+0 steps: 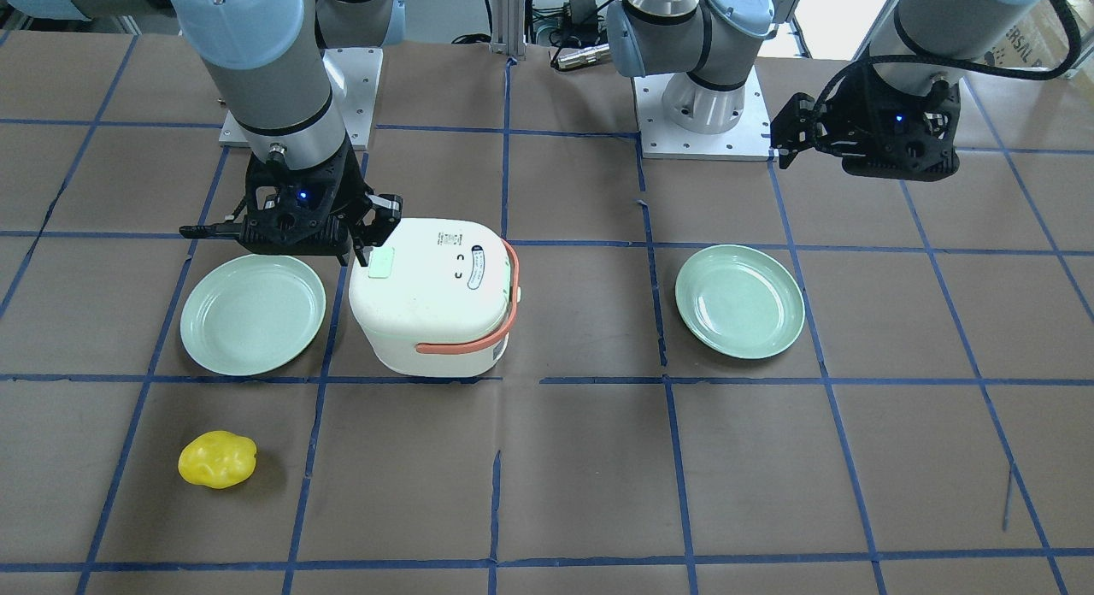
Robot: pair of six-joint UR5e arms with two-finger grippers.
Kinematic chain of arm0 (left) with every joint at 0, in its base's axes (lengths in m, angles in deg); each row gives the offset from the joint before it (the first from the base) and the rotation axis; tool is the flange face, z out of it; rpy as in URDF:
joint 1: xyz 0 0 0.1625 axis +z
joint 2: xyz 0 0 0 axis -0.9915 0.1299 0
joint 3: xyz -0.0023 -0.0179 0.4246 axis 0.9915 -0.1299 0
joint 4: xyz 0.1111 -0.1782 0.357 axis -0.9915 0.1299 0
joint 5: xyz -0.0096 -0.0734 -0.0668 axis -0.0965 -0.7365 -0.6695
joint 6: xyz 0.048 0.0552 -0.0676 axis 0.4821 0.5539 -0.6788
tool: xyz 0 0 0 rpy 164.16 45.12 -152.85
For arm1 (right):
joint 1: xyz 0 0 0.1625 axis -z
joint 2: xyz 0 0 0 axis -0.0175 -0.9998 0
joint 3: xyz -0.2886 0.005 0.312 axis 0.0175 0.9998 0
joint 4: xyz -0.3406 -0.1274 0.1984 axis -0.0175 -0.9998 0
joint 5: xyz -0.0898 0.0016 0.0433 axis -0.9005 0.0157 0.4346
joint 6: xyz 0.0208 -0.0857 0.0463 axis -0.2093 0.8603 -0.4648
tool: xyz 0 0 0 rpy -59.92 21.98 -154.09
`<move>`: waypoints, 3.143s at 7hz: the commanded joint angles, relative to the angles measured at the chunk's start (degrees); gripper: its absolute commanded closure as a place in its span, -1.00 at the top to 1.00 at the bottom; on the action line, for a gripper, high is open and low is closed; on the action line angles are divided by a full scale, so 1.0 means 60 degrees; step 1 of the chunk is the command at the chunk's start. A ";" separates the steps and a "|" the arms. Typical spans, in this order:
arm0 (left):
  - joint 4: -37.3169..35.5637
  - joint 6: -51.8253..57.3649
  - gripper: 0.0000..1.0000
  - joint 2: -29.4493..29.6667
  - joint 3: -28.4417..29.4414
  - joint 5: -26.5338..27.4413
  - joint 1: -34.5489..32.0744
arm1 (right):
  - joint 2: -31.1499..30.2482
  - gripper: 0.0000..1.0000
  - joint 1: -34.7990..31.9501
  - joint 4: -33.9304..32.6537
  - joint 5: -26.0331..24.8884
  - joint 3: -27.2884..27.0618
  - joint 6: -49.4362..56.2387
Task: Press rice cooker button
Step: 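Move the right gripper over the rice cooker's green button, then lower the right gripper and press down on the green button, then raise the right gripper away from the opened rice cooker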
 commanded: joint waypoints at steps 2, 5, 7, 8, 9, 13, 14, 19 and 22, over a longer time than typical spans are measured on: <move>0.0000 0.0000 1.00 0.0000 0.0000 0.0000 0.0000 | 0.0176 -0.81 -0.0014 -0.0065 0.0031 -0.0259 0.0012; 0.0000 0.0000 1.00 0.0000 0.0000 0.0000 0.0000 | 0.0366 -0.81 -0.0014 -0.0050 0.0423 -0.0289 -0.0003; 0.0000 0.0000 1.00 0.0000 0.0000 0.0000 0.0000 | 0.0426 -0.81 -0.0014 -0.0036 0.0441 -0.0303 -0.0017; 0.0000 0.0000 1.00 0.0000 0.0000 0.0000 0.0000 | 0.0441 -0.81 -0.0014 -0.0021 0.0427 -0.0318 -0.0003; 0.0000 0.0000 1.00 0.0000 0.0000 0.0000 0.0000 | 0.0426 -0.81 -0.0014 -0.0036 0.0441 -0.0507 -0.0003; 0.0000 0.0000 1.00 0.0000 0.0000 0.0000 0.0000 | 0.0412 -0.80 -0.0014 -0.0622 0.0427 -0.0934 -0.0017; 0.0000 0.0000 1.00 0.0000 0.0000 0.0000 0.0000 | 0.0296 -0.61 -0.0028 -0.0491 0.0383 -0.0701 -0.0134; 0.0000 0.0000 1.00 0.0000 0.0000 0.0000 0.0000 | 0.0104 1.00 0.0467 0.1473 -0.0042 0.2011 0.0268; 0.0000 0.0000 1.00 0.0000 0.0000 0.0000 0.0000 | 0.0104 1.00 0.0748 0.1517 0.0090 0.1967 0.0774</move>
